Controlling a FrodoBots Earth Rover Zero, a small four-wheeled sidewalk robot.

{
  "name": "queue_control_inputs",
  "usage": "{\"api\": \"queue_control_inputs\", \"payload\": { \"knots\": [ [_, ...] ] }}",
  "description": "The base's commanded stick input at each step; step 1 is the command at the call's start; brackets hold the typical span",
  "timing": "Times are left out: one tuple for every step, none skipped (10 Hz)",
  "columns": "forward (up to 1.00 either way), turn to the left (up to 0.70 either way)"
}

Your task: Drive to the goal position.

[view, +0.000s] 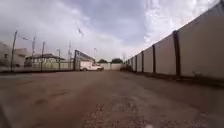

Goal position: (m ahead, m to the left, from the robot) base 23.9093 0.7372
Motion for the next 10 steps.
{"api": "queue_control_inputs", "payload": {
  "knots": [
    [1.0,0.0],
    [1.0,0.0],
    [1.0,0.0],
    [1.0,0.0],
    [1.0,0.0],
    [1.0,0.0],
    [1.0,0.0],
    [1.0,0.0],
    [1.0,0.0],
    [1.0,0.0]
  ]
}}
